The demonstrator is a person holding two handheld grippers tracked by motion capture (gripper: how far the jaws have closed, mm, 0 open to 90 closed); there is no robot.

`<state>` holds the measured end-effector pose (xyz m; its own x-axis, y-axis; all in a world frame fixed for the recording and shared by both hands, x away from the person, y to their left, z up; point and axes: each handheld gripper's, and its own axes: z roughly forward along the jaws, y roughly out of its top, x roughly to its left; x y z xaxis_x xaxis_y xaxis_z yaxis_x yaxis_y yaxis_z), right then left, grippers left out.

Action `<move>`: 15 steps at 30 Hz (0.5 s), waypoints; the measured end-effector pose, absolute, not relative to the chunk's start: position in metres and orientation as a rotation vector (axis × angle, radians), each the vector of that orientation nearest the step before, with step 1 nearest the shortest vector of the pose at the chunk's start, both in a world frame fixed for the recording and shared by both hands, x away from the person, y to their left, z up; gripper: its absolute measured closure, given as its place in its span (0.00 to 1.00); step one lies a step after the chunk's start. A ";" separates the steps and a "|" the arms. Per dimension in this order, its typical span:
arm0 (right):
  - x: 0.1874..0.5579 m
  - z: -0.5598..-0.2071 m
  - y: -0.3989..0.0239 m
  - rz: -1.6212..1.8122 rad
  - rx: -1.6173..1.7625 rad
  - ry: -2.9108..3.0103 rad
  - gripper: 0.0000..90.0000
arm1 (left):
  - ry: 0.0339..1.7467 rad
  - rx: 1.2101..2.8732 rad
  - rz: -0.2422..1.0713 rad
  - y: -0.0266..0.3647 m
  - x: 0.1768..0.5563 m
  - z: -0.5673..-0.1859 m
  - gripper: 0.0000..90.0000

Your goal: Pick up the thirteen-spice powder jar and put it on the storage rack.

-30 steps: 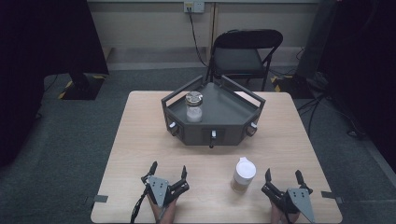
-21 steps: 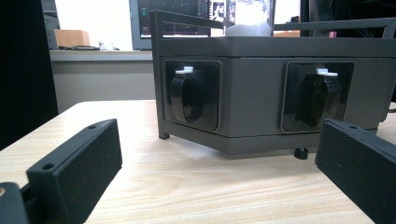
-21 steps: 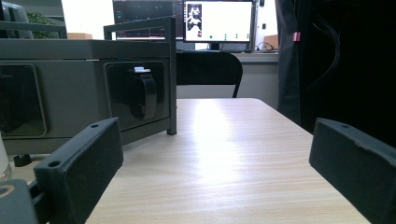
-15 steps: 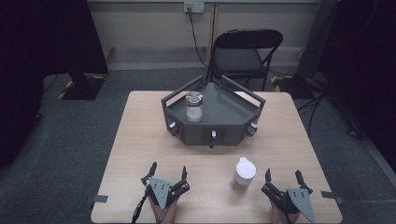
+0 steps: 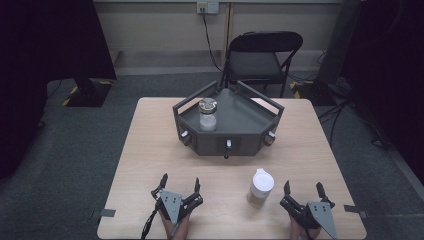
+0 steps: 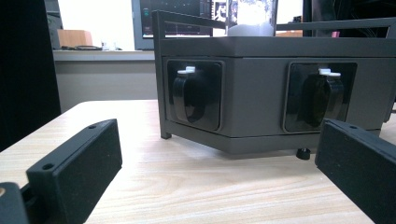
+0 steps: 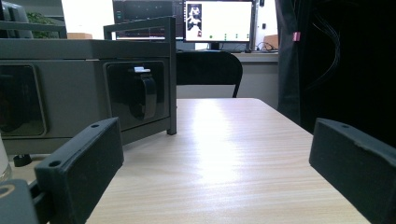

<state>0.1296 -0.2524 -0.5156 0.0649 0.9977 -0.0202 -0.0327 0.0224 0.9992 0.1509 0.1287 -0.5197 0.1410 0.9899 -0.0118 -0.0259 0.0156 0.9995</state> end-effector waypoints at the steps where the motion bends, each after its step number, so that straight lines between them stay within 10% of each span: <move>1: 0.130 -0.516 -0.252 1.162 1.199 1.148 0.02 | 1.092 1.243 1.107 0.129 0.151 -0.520 0.00; 15: 0.130 -0.516 -0.253 1.166 1.198 1.150 0.02 | 1.094 1.242 1.109 0.128 0.151 -0.520 0.00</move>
